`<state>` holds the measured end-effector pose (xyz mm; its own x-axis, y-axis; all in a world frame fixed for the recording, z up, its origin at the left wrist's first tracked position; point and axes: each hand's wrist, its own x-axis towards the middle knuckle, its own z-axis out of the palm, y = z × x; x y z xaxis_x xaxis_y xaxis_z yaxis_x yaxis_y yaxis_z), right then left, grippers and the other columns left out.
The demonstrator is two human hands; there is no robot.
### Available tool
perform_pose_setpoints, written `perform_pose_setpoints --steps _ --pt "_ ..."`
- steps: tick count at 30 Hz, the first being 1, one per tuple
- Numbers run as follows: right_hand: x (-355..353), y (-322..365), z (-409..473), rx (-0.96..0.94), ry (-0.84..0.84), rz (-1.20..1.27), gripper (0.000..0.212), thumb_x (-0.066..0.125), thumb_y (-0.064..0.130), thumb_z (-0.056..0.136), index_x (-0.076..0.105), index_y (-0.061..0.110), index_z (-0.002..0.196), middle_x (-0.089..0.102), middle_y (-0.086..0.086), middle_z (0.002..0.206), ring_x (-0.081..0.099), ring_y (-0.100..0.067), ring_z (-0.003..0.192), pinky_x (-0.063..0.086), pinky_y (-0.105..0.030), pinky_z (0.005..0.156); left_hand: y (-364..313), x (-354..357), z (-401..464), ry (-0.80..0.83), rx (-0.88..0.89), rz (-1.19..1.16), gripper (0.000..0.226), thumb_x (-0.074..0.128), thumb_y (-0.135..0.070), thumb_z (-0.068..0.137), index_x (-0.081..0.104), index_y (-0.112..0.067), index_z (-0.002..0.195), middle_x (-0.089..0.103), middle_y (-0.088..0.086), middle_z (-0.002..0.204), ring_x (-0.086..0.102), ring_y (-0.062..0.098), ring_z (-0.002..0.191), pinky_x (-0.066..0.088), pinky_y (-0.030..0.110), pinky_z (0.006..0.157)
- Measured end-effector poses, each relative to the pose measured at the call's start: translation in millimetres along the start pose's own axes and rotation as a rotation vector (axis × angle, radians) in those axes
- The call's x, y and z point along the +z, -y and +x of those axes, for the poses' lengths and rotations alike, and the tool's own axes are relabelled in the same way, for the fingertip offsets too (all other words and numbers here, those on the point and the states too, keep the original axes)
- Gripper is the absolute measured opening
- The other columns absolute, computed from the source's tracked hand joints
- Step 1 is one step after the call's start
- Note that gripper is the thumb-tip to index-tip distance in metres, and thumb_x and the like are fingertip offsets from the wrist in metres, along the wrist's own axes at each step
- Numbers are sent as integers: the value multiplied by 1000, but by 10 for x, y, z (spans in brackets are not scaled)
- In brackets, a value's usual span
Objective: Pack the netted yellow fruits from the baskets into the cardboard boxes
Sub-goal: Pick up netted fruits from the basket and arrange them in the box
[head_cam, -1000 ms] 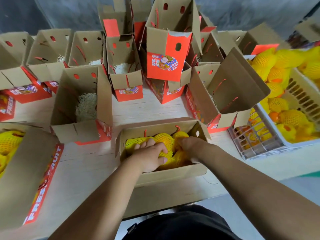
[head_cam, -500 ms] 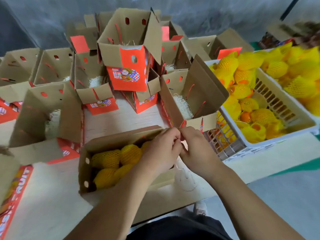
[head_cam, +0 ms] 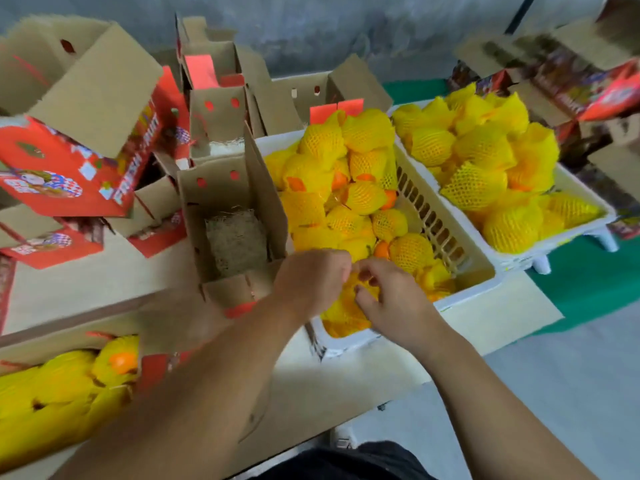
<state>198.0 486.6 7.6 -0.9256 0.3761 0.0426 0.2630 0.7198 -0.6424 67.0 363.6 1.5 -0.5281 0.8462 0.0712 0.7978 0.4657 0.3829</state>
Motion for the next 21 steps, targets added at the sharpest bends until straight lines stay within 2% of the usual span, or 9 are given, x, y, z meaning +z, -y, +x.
perform_pose_setpoints --steps 2,4,6,8,10,13,15,18,21 --pt "-122 -291 317 65 95 -118 32 66 19 93 62 14 124 65 -10 117 60 -31 110 49 -39 88 81 36 157 34 22 176 18 48 -21 102 63 -23 91 61 0 77 62 28 71 41 33 57" --pt "-222 -532 703 142 228 -328 39 64 30 95 56 15 130 60 -17 123 57 -40 116 50 -46 92 123 66 229 26 -1 159 21 53 -22 100 65 -22 83 57 -2 66 58 23 61 40 32 53" --pt "-250 -638 1077 163 302 -420 46 64 35 94 51 16 134 58 -19 128 55 -43 120 51 -48 94 87 72 281 58 -36 232 25 53 -25 99 60 -23 76 45 -6 59 53 20 59 37 30 56" --pt "-125 -589 1378 62 335 -337 52 67 31 93 52 18 140 58 -16 134 56 -39 123 49 -44 97 39 87 343 89 -67 314 26 51 -26 100 59 -23 75 41 -8 61 50 19 62 43 32 64" --pt "108 -444 1526 -102 449 -216 56 70 24 91 51 21 144 58 -12 136 56 -33 126 46 -38 100 22 81 393 102 -109 322 26 52 -27 101 69 -22 83 50 -7 66 57 20 65 52 34 71" --pt "462 -409 1494 -214 620 -145 71 72 17 91 40 29 154 52 -13 140 49 -32 131 42 -43 108 14 97 422 125 -152 375 21 57 -30 98 74 -23 87 65 -4 71 61 21 67 42 33 64" --pt "541 -512 1449 -210 610 -80 83 79 18 85 37 30 155 47 -13 140 43 -33 133 39 -43 110 12 119 451 132 -162 407 18 60 -30 95 75 -24 86 70 -3 73 66 23 69 34 34 64" --pt "576 -617 1413 -239 597 -49 94 89 25 74 38 28 154 44 -10 140 35 -31 134 36 -45 112 35 137 481 153 -165 418 13 64 -29 90 76 -24 86 72 -1 77 69 25 74 34 34 64" --pt "614 -607 1413 -265 524 13 74 88 24 76 50 21 140 51 -9 131 44 -31 125 40 -48 105 47 132 471 106 -179 369 13 63 -26 92 72 -24 82 71 -1 76 68 26 72 31 33 61"
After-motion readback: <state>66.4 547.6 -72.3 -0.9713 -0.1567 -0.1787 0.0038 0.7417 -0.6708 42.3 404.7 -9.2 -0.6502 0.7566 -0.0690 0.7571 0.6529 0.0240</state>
